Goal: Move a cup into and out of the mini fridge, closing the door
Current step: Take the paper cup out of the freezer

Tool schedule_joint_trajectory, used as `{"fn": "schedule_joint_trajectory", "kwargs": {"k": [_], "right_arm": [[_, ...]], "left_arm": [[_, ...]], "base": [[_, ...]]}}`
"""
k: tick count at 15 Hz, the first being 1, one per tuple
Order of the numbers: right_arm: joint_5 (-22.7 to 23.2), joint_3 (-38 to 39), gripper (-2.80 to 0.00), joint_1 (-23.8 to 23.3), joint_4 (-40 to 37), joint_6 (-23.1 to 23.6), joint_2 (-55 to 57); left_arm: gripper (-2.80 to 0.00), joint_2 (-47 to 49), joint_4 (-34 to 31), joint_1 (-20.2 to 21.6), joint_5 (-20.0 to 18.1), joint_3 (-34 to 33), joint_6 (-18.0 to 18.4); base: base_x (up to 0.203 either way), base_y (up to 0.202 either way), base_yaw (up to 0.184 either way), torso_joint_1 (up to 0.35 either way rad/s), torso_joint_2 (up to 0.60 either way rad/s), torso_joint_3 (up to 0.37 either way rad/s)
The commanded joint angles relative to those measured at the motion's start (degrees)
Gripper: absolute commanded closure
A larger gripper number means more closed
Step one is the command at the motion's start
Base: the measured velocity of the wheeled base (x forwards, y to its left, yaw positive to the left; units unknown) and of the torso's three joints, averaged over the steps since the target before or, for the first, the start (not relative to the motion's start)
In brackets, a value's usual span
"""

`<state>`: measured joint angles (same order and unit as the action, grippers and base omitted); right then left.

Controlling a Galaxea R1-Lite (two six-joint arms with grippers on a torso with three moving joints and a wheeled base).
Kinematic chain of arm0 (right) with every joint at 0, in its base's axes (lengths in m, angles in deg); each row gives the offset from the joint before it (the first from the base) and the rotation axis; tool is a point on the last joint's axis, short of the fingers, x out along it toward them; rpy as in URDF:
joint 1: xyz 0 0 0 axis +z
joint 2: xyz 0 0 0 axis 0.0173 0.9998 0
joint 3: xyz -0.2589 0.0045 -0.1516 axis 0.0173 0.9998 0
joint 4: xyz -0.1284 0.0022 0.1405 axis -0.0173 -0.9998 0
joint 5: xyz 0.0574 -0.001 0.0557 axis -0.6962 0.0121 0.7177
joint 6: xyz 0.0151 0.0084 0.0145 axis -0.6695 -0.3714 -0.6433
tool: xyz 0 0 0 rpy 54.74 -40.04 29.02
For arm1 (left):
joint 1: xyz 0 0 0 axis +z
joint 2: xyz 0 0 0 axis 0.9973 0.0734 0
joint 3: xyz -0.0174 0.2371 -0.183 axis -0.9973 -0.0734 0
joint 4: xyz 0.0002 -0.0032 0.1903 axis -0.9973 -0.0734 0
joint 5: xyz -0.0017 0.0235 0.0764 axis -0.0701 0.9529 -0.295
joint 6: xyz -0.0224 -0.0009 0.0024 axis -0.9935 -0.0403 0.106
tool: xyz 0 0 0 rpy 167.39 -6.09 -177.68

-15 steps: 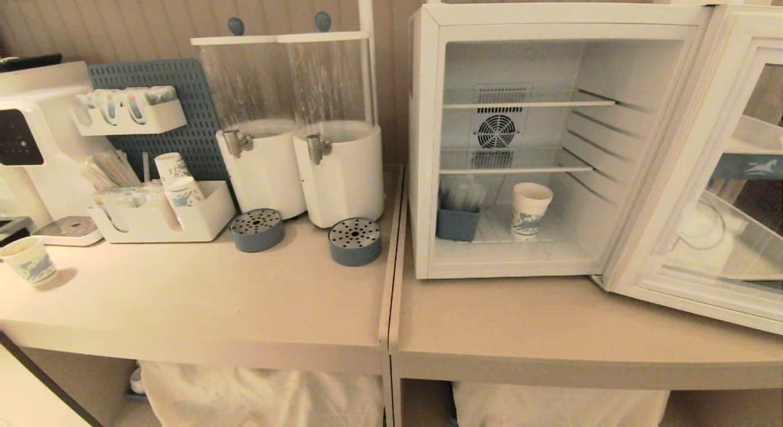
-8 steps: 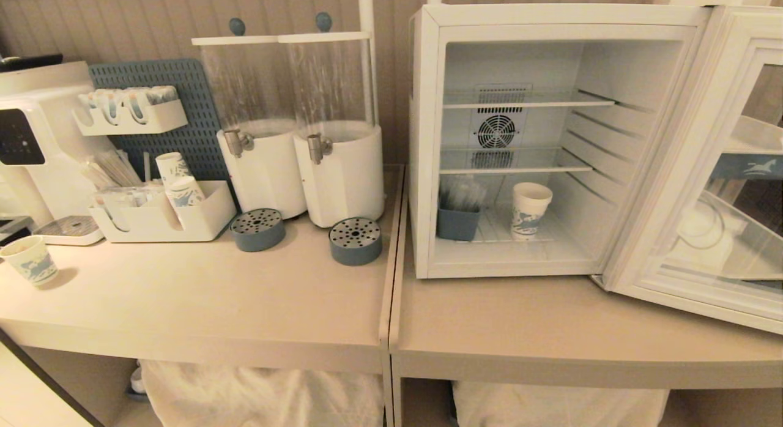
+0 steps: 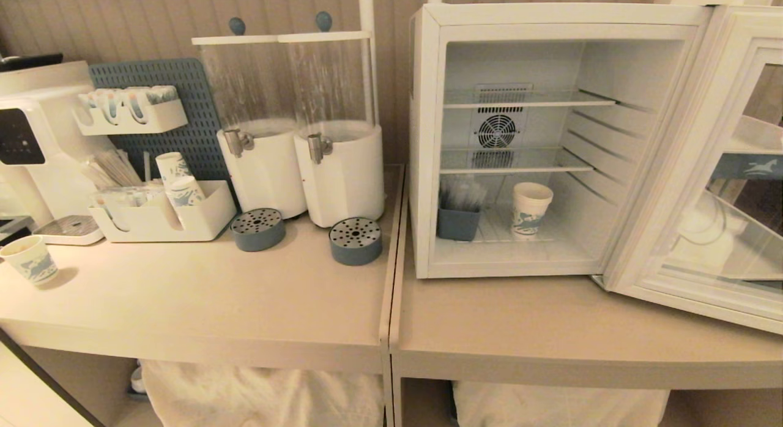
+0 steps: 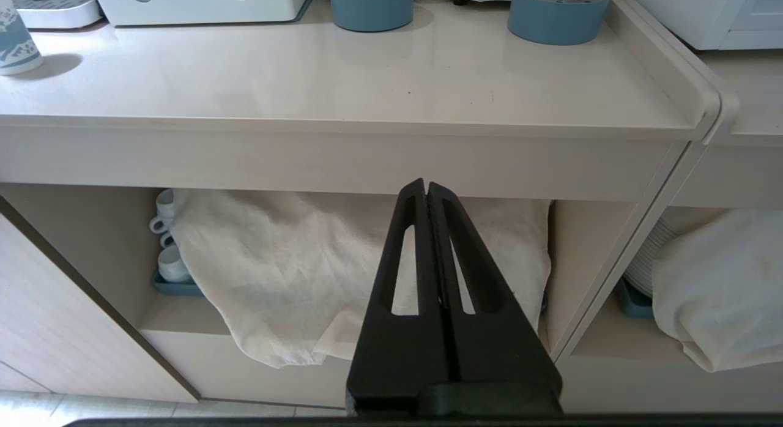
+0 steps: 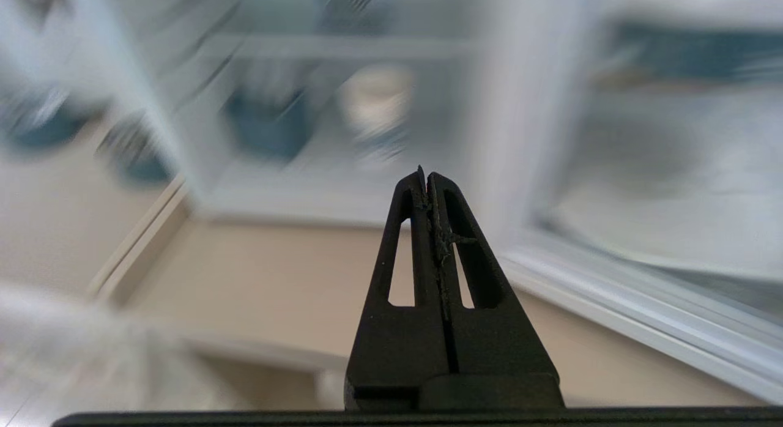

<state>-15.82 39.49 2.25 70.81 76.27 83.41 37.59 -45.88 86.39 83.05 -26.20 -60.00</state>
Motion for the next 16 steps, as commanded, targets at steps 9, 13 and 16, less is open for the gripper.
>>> {"fn": "schedule_joint_trajectory", "kwargs": {"k": [9, 13, 16], "right_arm": [[22.19, 5.55, -2.8, 0.01, 33.91, 0.2, 42.98], [21.0, 8.57, -2.8, 0.04, 56.33, 0.14, 54.76], [18.25, 6.87, -2.8, 0.49, 62.61, 0.34, 62.44]], "left_arm": [[0.0, 0.09, 0.01, 0.02, 0.31, 0.04, -0.05], [0.0, 0.09, 0.01, 0.02, 0.31, 0.04, -0.4], [0.0, 0.09, 0.01, 0.02, 0.31, -0.04, -0.75]], "base": [[0.0, 0.0, 0.0, 0.0, 0.0, 0.0], [0.0, 0.0, 0.0, 0.0, 0.0, 0.0], [0.0, 0.0, 0.0, 0.0, 0.0, 0.0]]}}
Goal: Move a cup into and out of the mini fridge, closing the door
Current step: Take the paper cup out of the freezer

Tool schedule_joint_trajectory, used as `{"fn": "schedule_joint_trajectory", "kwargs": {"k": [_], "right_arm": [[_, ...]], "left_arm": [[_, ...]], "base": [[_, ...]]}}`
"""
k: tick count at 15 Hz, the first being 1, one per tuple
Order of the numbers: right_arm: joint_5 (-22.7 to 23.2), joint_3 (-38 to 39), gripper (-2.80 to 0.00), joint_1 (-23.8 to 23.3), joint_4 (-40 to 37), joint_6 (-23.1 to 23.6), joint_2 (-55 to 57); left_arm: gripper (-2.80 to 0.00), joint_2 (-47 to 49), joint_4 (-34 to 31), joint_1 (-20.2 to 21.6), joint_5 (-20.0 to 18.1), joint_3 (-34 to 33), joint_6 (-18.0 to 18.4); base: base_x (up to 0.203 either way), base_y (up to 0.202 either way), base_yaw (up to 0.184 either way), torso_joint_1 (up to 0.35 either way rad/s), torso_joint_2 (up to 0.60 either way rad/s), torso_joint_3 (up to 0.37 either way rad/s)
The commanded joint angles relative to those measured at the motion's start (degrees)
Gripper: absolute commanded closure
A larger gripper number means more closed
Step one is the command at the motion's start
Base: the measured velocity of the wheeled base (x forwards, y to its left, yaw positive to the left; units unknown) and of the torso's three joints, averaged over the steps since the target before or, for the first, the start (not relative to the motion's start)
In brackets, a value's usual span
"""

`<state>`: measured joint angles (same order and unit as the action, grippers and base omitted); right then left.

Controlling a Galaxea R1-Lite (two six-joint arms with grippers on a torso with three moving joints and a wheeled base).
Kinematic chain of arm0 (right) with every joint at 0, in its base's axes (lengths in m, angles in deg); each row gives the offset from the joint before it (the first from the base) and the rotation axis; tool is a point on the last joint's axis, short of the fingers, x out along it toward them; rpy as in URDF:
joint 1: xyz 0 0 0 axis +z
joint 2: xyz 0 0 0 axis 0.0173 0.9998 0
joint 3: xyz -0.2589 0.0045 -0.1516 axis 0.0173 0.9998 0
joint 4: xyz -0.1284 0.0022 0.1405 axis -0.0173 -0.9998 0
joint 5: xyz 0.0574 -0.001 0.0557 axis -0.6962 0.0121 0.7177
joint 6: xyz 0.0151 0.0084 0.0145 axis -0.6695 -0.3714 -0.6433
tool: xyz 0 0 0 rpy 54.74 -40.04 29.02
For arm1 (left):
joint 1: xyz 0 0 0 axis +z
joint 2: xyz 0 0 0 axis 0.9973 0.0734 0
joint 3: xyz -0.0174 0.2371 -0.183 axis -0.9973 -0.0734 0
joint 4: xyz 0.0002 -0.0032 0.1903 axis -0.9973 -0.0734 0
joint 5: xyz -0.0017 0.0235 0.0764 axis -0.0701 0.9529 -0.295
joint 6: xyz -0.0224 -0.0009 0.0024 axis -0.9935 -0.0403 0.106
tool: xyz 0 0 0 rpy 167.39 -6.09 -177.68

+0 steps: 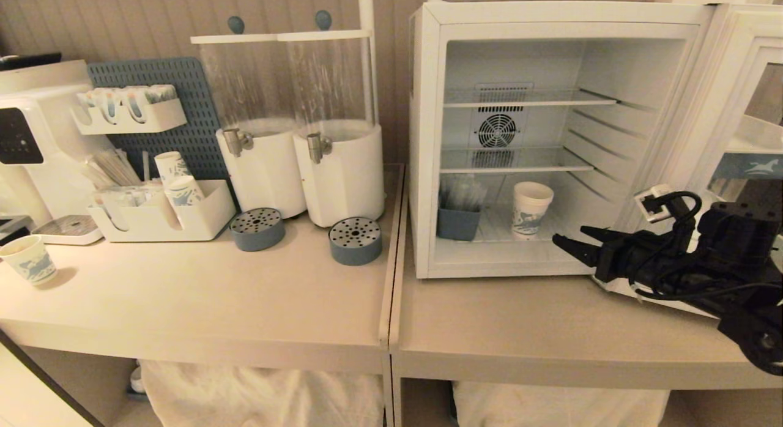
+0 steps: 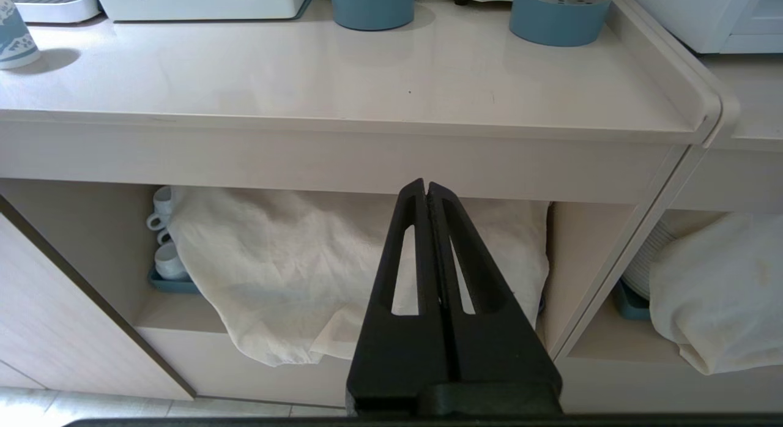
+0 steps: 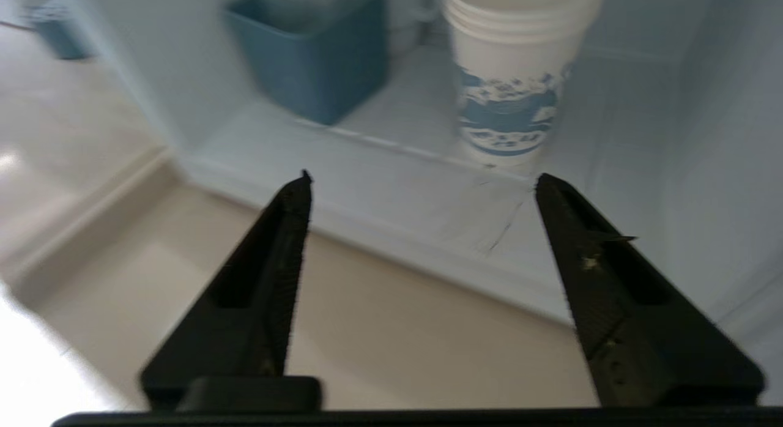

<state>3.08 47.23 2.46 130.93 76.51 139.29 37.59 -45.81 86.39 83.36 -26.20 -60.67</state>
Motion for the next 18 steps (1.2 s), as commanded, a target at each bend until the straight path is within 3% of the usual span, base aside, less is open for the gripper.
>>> {"fn": "schedule_joint_trajectory", "kwargs": {"k": [1, 3, 6, 15, 18], "right_arm": [[-2.77, -2.4, -2.8, 0.75, 4.26, 0.22, 8.69], [-6.18, -6.06, -2.8, 2.38, 5.03, 0.35, 10.57], [-7.84, -8.5, -2.8, 4.09, 4.7, 1.46, 12.12], [-10.01, -15.45, -2.8, 4.86, 1.23, 1.69, 15.73], [-11.66, -21.33, -2.8, 4.83, -1.63, 1.69, 18.76]], "left_arm": [[0.0, 0.09, 0.02, 0.02, 0.0, -0.04, -0.17], [0.0, 0.09, 0.72, 0.02, -0.08, -0.31, -0.17], [0.0, 0.09, 0.81, 0.02, 0.0, -0.31, -0.34], [0.0, 0.09, 0.81, 0.02, 0.0, -0.31, -0.43], [0.0, 0.09, 1.43, 0.02, 0.18, -0.48, -0.78]], "base": [[0.0, 0.0, 0.0, 0.0, 0.0, 0.0], [0.0, 0.0, 0.0, 0.0, 0.0, 0.0], [0.0, 0.0, 0.0, 0.0, 0.0, 0.0], [0.0, 0.0, 0.0, 0.0, 0.0, 0.0], [0.0, 0.0, 0.0, 0.0, 0.0, 0.0]]}}
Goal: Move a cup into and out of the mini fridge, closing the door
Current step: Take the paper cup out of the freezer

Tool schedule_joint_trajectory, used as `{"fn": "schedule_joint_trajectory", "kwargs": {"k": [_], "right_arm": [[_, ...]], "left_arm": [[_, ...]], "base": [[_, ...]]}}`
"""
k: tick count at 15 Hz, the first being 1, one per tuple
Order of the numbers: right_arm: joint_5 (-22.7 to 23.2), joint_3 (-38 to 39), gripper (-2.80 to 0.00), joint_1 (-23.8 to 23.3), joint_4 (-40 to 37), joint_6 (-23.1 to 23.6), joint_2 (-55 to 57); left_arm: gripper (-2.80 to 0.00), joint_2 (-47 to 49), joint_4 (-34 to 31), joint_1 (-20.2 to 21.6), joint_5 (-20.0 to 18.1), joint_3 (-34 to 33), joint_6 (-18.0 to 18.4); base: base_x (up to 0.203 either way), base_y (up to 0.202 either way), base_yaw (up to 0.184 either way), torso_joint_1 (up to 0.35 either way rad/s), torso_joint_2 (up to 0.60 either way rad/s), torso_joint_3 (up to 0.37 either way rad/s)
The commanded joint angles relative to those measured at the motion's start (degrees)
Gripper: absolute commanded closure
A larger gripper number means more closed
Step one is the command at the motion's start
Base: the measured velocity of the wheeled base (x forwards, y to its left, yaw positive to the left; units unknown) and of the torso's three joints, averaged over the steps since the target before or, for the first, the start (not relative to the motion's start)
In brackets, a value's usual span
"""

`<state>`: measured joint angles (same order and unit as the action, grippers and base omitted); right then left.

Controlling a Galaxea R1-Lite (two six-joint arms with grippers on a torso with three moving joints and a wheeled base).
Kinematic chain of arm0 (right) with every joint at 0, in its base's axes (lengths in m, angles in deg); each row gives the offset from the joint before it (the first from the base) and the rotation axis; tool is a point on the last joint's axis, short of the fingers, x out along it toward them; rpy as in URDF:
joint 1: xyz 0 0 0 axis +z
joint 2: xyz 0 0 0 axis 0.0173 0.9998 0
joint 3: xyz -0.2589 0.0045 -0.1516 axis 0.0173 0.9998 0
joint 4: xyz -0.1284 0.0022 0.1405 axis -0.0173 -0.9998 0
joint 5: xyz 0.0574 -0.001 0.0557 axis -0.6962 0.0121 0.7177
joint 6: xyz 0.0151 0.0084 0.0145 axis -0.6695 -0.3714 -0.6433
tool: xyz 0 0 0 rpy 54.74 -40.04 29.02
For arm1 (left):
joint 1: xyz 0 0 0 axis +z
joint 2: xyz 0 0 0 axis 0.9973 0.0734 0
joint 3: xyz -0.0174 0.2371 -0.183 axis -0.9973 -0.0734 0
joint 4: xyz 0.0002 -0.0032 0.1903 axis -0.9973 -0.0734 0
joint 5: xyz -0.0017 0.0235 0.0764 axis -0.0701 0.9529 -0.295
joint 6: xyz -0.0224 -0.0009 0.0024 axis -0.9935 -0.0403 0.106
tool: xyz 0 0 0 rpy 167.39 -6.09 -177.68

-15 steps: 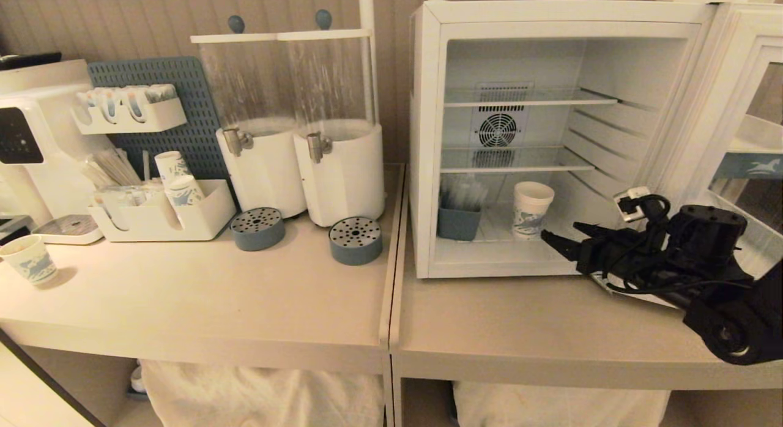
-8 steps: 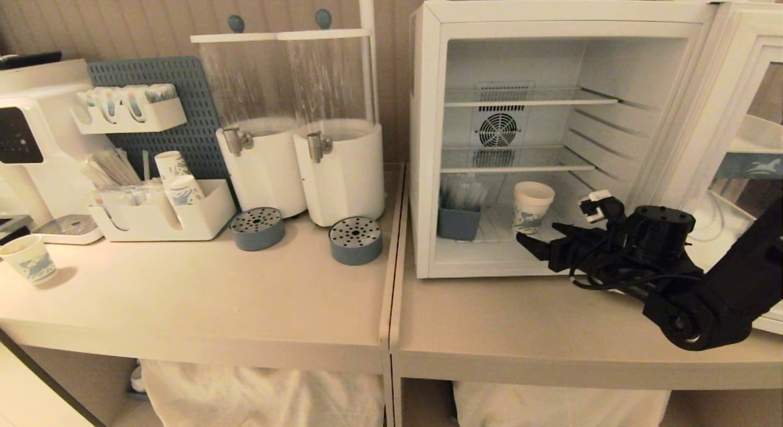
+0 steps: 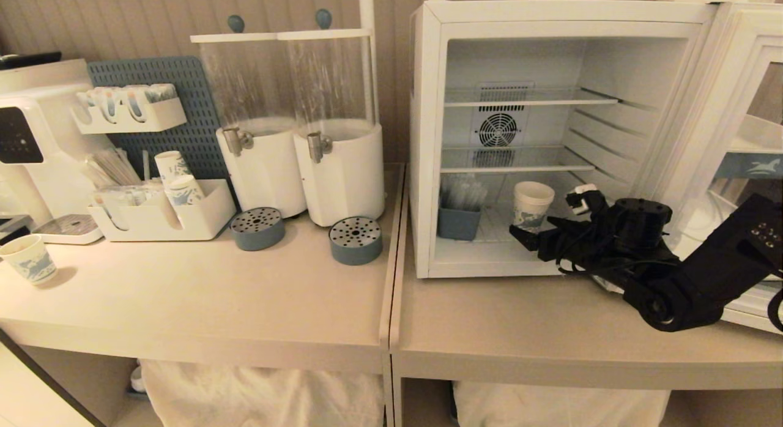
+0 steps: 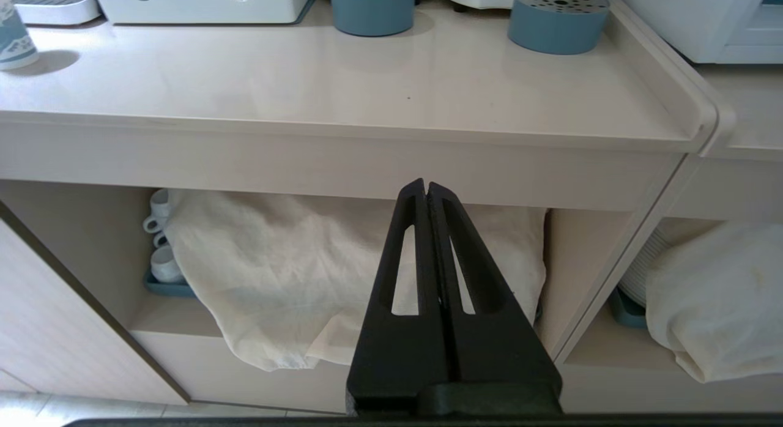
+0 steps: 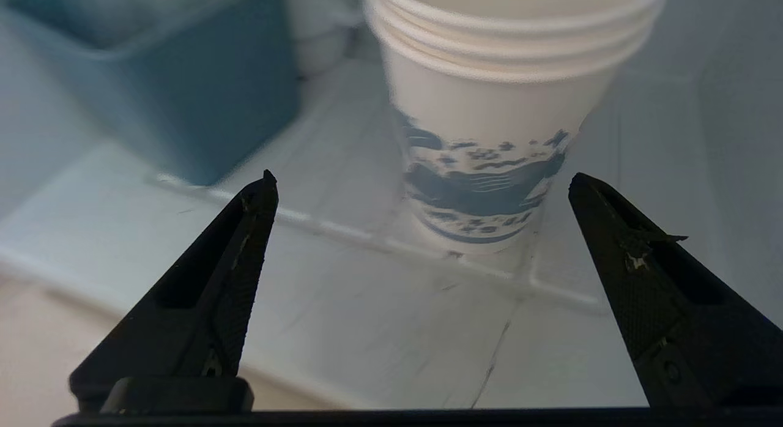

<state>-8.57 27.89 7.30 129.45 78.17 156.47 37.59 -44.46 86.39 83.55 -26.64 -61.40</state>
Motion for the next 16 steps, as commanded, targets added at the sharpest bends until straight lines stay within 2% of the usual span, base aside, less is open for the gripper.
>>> {"fn": "schedule_joint_trajectory", "kwargs": {"k": [1, 5, 7, 16], "right_arm": [[-0.11, -3.28, -2.8, -0.05, -1.1, 0.07, 2.12], [-3.55, -8.77, -2.8, -0.93, -4.39, 1.24, 4.92], [-3.81, -10.66, -2.8, -1.34, -5.56, 1.43, 5.77], [-5.07, -11.93, -2.8, -1.29, -7.74, 1.35, 4.22]], "left_arm": [[0.0, 0.09, 0.08, 0.02, -0.01, -0.04, -0.05], [0.0, 0.09, 0.08, 0.02, -0.01, -0.04, -0.05], [0.0, 0.09, 0.08, 0.02, -0.01, -0.04, -0.05], [0.0, 0.09, 0.08, 0.02, -0.01, -0.04, -0.05]], "base": [[0.0, 0.0, 0.0, 0.0, 0.0, 0.0], [0.0, 0.0, 0.0, 0.0, 0.0, 0.0], [0.0, 0.0, 0.0, 0.0, 0.0, 0.0], [0.0, 0.0, 0.0, 0.0, 0.0, 0.0]]}}
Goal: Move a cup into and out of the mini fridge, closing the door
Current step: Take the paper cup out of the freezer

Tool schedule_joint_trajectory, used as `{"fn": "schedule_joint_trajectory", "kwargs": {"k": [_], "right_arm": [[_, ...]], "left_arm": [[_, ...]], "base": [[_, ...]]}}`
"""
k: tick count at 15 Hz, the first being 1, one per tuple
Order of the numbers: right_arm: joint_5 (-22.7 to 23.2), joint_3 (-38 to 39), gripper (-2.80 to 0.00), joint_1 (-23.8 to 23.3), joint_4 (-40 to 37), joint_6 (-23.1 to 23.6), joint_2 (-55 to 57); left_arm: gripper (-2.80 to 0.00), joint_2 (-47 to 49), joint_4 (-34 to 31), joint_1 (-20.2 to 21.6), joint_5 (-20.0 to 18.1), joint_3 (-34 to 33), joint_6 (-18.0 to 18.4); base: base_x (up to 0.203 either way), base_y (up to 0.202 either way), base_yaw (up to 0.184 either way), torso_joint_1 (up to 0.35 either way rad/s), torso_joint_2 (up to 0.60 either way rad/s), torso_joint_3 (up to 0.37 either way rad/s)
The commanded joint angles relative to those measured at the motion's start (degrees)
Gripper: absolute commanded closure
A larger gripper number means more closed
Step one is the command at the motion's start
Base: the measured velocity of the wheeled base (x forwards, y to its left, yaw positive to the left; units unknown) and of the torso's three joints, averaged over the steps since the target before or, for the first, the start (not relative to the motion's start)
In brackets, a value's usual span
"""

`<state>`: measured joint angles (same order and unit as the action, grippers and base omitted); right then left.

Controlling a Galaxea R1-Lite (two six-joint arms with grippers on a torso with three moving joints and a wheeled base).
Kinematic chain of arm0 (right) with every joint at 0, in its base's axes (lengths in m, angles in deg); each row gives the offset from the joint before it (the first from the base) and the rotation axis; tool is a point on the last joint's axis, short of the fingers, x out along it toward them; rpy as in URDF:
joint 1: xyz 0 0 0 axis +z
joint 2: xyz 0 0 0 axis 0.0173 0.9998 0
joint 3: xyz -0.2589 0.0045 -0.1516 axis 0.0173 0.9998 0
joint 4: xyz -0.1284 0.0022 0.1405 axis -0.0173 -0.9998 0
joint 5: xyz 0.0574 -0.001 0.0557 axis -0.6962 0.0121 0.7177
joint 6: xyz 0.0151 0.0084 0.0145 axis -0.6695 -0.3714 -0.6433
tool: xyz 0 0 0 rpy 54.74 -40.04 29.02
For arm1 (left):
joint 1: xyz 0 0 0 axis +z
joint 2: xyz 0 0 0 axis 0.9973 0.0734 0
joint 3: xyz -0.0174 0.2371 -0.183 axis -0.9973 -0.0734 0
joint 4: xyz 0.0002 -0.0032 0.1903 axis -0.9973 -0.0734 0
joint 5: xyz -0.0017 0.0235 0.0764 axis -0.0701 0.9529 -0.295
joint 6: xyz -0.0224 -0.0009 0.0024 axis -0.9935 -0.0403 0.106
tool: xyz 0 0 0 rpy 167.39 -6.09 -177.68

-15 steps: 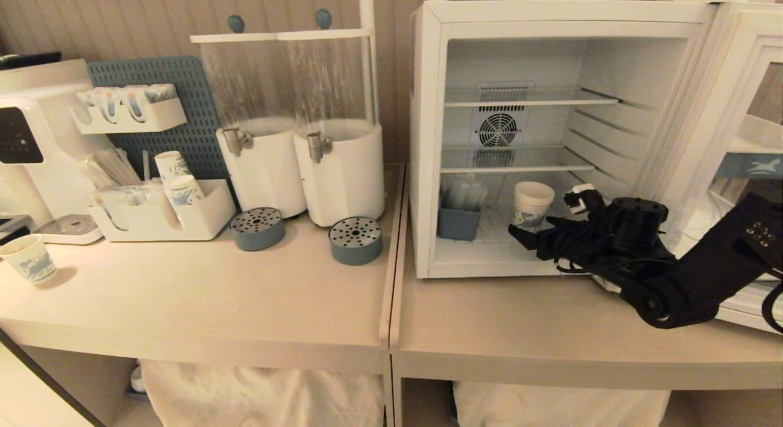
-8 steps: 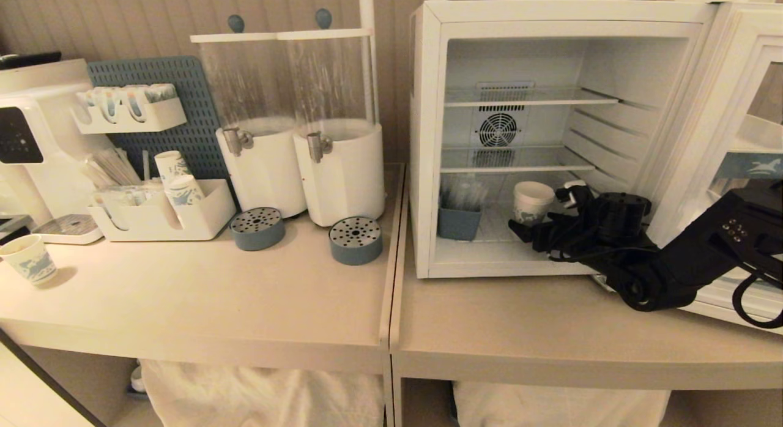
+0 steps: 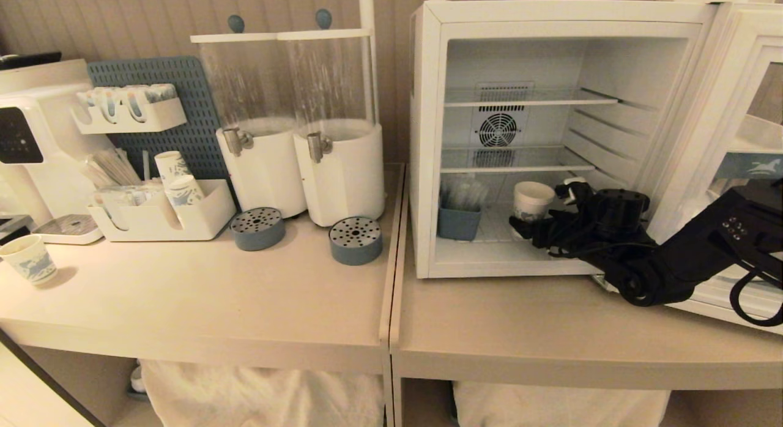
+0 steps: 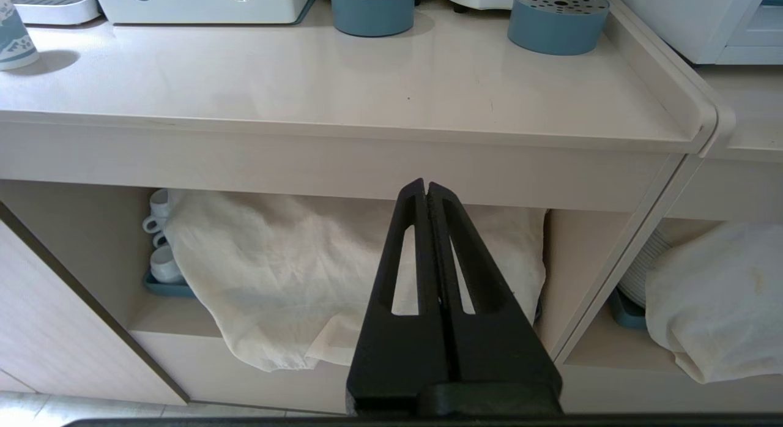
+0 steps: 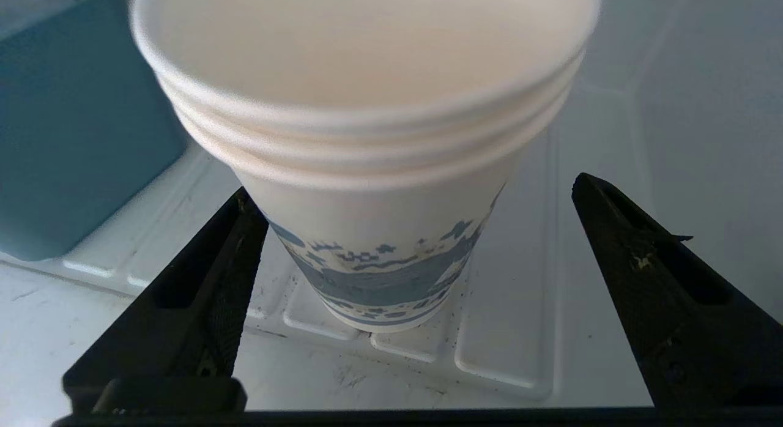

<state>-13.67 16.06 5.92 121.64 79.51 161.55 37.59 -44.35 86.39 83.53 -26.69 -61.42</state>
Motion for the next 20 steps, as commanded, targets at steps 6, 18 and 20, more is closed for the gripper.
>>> {"fn": "schedule_joint_trajectory", "kwargs": {"k": [6, 18, 20], "right_arm": [[-2.08, -2.13, -2.8, 0.52, -3.28, 0.18, -1.21], [-1.53, 7.68, 0.0, 1.18, -3.0, 0.09, -11.57], [-1.47, 10.17, 0.0, 1.67, -2.85, 0.16, -13.58]], "left_arm": [[0.0, 0.09, -0.04, 0.02, 0.01, 0.0, -0.03], [0.0, 0.09, -0.04, 0.02, 0.01, 0.0, 0.05], [0.0, 0.09, -0.04, 0.02, 0.01, 0.0, -0.07]], "base": [[0.0, 0.0, 0.0, 0.0, 0.0, 0.0], [0.0, 0.0, 0.0, 0.0, 0.0, 0.0], [0.0, 0.0, 0.0, 0.0, 0.0, 0.0]]}}
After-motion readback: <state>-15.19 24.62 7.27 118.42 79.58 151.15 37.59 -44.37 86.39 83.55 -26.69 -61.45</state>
